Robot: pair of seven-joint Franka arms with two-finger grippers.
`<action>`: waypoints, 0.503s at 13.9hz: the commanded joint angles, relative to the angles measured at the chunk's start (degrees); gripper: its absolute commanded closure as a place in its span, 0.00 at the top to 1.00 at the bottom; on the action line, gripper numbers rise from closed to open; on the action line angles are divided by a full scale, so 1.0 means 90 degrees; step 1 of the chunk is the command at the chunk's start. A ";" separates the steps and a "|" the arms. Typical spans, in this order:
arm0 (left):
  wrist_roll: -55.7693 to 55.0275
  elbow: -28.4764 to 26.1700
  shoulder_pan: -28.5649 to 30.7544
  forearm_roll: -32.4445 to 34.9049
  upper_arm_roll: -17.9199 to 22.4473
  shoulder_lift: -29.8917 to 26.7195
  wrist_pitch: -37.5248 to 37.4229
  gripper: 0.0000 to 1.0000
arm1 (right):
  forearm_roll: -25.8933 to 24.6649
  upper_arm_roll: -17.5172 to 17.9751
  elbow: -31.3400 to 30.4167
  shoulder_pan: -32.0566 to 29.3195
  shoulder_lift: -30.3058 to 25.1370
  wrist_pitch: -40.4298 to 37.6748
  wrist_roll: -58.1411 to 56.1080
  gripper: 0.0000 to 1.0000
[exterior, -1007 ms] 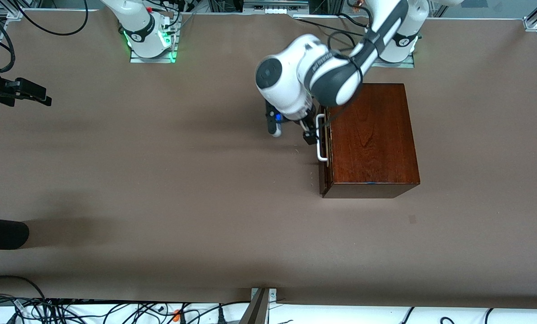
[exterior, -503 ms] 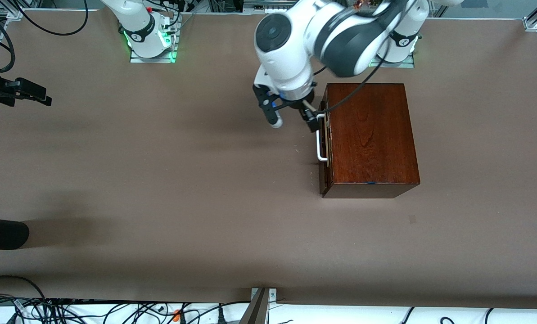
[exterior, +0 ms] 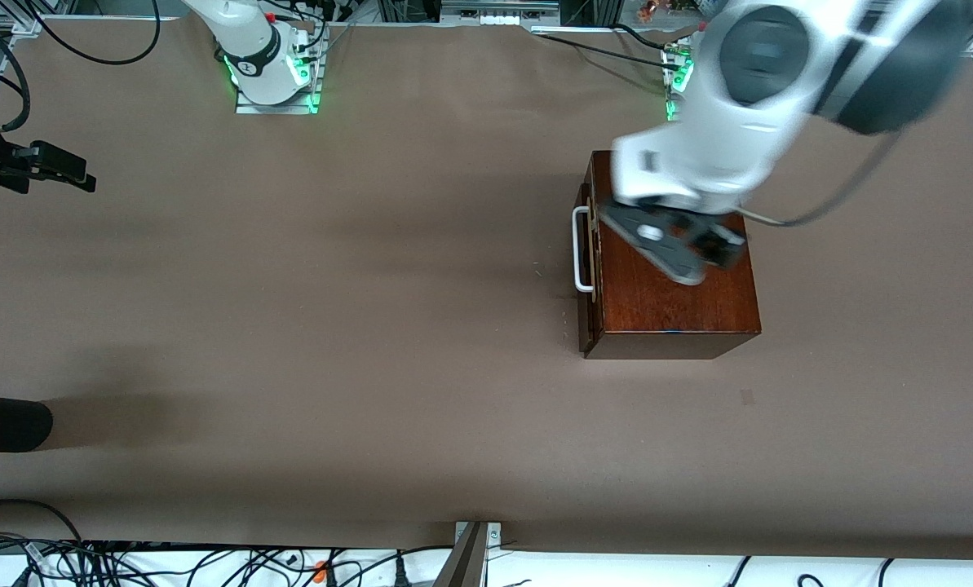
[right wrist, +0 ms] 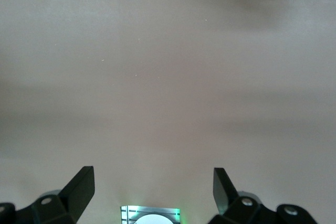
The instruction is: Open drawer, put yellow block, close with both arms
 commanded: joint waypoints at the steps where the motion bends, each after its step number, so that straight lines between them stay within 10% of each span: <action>1: -0.0518 -0.0088 0.0122 -0.0246 0.0379 -0.0353 -0.0138 1.00 | -0.0084 0.0043 -0.0016 -0.0041 -0.0060 -0.0021 -0.0049 1.00; 7: -0.1253 -0.1374 0.0180 -0.0754 0.1562 -0.1465 -0.0521 1.00 | -0.0074 0.0043 -0.0016 -0.0041 -0.0051 0.0017 -0.0048 1.00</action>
